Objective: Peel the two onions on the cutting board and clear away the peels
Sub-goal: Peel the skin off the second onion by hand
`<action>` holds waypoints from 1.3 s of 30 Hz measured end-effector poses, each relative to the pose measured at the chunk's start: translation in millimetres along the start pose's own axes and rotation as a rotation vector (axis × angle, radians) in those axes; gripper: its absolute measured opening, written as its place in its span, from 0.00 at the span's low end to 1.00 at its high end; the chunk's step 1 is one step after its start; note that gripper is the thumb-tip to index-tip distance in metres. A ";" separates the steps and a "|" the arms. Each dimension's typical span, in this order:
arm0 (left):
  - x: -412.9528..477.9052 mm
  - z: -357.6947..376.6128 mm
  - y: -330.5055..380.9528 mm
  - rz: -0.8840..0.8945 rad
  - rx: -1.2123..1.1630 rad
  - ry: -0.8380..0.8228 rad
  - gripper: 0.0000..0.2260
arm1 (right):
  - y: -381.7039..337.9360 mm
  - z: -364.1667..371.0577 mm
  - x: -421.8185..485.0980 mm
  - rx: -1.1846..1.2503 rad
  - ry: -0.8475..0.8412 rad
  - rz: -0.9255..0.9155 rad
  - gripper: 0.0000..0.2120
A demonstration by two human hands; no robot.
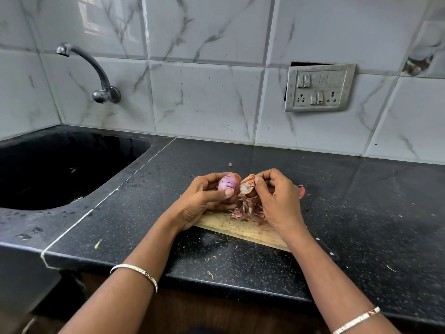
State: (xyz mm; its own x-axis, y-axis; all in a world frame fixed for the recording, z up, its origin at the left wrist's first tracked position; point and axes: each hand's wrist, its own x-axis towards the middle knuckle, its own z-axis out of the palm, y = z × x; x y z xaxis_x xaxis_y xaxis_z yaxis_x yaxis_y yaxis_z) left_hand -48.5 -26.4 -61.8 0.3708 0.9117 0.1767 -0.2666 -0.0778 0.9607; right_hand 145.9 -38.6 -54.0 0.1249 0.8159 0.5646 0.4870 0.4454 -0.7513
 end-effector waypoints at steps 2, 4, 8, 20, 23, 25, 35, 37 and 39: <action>0.5 -1.5 -0.5 -0.005 -0.012 -0.003 0.22 | 0.1 -1.3 0.6 -0.037 0.038 0.002 0.03; 0.7 -2.1 -0.4 -0.010 -0.027 -0.002 0.23 | 0.0 -2.4 1.4 -0.056 0.072 0.015 0.03; 0.4 -2.2 -1.0 -0.005 -0.031 -0.006 0.25 | -3.5 -4.6 -1.3 -0.106 0.066 0.006 0.05; -3.4 5.4 -1.1 0.175 0.407 0.107 0.33 | -13.2 -1.9 -5.8 0.037 -0.109 0.008 0.09; -1.6 5.0 -2.1 0.202 0.465 0.090 0.33 | -12.1 -2.1 -5.9 0.016 -0.114 -0.021 0.09; -0.8 4.6 -3.6 0.217 0.494 0.091 0.33 | -10.3 -2.0 -5.3 0.001 -0.104 -0.039 0.10; -2.0 4.6 -4.0 0.221 0.514 0.104 0.33 | -6.7 -1.3 -7.1 -0.086 -0.114 -0.142 0.09; -1.7 4.1 -3.8 0.222 0.513 0.104 0.33 | -6.8 -1.6 -7.3 -0.083 -0.112 -0.145 0.09; -1.6 3.1 -3.8 0.215 0.502 0.102 0.33 | -6.8 -1.3 -7.0 -0.092 -0.110 -0.156 0.11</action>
State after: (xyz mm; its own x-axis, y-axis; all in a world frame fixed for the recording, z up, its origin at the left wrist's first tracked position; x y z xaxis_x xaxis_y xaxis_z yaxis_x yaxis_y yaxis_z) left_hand -45.3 -28.8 -65.1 0.2606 0.8863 0.3828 0.1390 -0.4268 0.8936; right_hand 142.9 -47.8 -52.4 -0.0509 0.7772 0.6272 0.5708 0.5380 -0.6203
